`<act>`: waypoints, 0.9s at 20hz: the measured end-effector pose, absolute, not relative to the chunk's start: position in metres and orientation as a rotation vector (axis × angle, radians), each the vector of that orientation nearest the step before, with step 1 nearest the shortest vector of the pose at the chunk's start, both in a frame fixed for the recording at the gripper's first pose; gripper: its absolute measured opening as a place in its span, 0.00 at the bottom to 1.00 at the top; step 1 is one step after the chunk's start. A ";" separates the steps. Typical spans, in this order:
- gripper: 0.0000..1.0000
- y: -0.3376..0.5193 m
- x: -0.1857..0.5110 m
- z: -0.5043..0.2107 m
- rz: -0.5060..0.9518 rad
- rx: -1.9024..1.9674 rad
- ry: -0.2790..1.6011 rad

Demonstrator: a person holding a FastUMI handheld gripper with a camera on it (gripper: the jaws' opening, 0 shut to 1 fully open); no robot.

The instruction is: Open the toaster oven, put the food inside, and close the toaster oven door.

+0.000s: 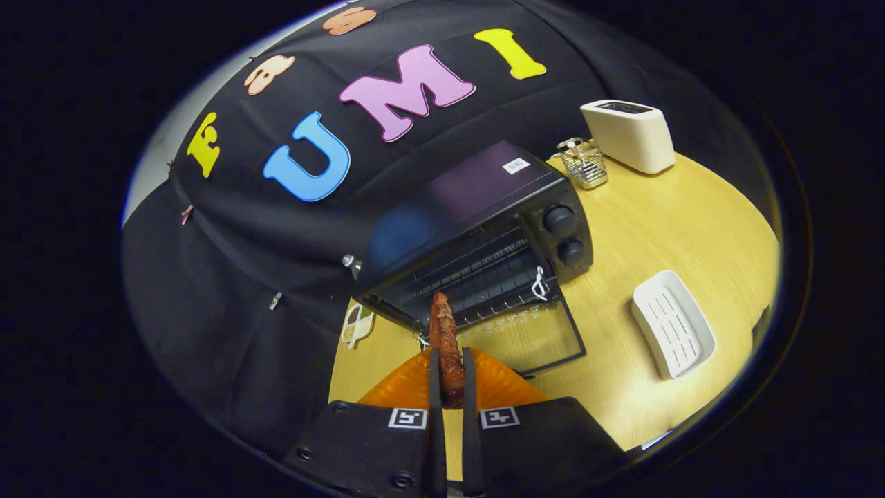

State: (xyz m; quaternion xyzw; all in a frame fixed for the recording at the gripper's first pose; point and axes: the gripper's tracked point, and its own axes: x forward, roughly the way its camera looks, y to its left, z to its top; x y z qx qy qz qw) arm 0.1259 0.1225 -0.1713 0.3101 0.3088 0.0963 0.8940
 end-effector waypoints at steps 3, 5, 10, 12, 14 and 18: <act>0.13 0.133 0.159 -0.194 0.170 0.656 0.573; 0.13 0.140 0.174 -0.206 0.157 0.706 0.546; 0.13 0.152 0.216 -0.228 0.110 0.774 0.484; 0.13 0.156 0.233 -0.221 0.117 0.791 0.413; 0.13 0.156 0.247 -0.224 0.107 0.790 0.370; 0.13 0.152 0.262 -0.237 0.086 0.734 0.323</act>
